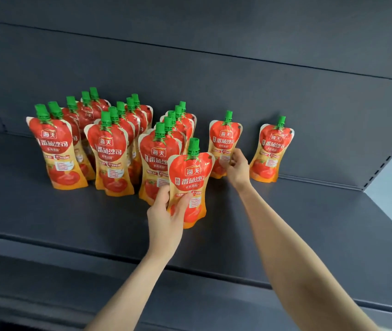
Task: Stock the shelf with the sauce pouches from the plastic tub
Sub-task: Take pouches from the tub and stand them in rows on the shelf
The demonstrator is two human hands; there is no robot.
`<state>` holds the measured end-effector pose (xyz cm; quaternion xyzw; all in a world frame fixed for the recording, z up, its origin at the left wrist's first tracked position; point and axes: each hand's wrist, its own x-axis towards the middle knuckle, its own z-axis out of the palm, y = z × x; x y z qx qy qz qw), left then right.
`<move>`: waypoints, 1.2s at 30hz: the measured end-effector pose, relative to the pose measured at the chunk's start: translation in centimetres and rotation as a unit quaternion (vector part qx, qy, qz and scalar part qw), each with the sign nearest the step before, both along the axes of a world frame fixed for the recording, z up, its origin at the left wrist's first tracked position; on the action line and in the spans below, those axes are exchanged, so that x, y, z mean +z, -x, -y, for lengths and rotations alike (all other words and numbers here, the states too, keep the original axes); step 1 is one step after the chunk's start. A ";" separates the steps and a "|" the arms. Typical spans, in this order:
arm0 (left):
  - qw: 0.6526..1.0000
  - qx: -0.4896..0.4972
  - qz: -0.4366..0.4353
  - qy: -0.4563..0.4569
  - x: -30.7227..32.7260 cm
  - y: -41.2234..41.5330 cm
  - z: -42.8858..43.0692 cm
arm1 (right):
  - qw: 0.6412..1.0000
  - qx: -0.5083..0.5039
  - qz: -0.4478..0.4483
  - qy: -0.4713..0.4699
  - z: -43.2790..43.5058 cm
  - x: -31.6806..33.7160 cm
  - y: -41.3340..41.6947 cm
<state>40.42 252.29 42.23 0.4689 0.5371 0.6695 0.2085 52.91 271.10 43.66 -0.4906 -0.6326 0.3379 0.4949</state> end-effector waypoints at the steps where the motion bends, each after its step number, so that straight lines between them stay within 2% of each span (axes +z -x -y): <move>1: 1.000 -0.002 0.003 0.001 -0.1 0.0 0.0 | 1.000 0.000 -0.004 0.002 -0.1 0.0 0.2; 10: 1.000 -0.014 0.010 -0.003 -0.4 0.1 -0.1 | 1.000 -0.017 0.003 0.023 0.5 -0.3 0.5; 13: 0.998 -0.041 0.044 0.002 -0.2 0.2 0.0 | 0.996 -0.059 -0.058 0.013 3.6 0.2 -0.3; 15: 0.996 -0.058 0.064 0.007 -0.2 0.3 0.0 | 0.993 -0.017 -0.114 0.018 7.0 0.8 -0.7; 17: 0.995 -0.065 0.075 0.002 -0.2 0.2 0.1 | 0.986 0.075 -0.142 0.038 10.3 1.1 -0.7; 19: 0.995 -0.055 0.087 -0.003 -0.1 0.3 0.4 | 0.976 0.149 -0.147 0.052 12.7 1.3 -0.1; 22: 0.998 0.027 0.052 -0.029 -0.1 1.1 0.7 | 0.972 0.196 -0.118 0.061 13.8 0.8 1.1; 27: 0.991 0.121 -0.044 -0.033 0.0 4.0 -1.4 | 0.985 0.136 -0.103 0.015 13.2 0.4 1.1; 32: 0.990 0.107 -0.088 0.012 0.2 4.8 -3.2 | 0.994 0.056 -0.092 -0.011 10.3 0.2 0.0; 36: 0.993 0.084 -0.074 0.039 -0.1 5.0 -4.1 | 0.997 0.038 -0.065 -0.006 7.6 0.0 0.5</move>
